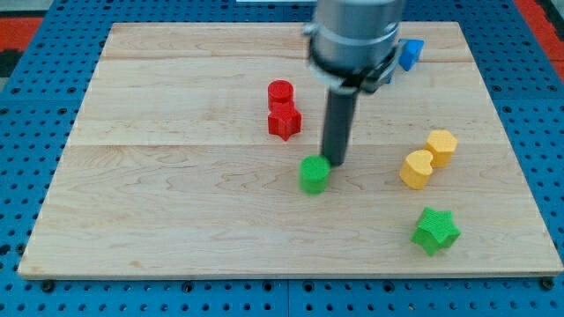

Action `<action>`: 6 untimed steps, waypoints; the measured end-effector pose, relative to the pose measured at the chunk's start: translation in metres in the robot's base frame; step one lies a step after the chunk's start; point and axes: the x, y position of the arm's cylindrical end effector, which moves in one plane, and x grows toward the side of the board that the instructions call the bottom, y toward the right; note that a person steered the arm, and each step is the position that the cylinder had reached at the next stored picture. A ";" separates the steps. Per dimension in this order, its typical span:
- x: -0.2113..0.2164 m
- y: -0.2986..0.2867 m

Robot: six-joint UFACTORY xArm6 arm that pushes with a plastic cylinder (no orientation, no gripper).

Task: Move green circle to the top left of green star

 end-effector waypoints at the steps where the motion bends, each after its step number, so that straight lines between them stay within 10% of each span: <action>1: -0.002 -0.016; 3: 0.052 -0.081; 4: 0.057 -0.002; 6: 0.021 -0.028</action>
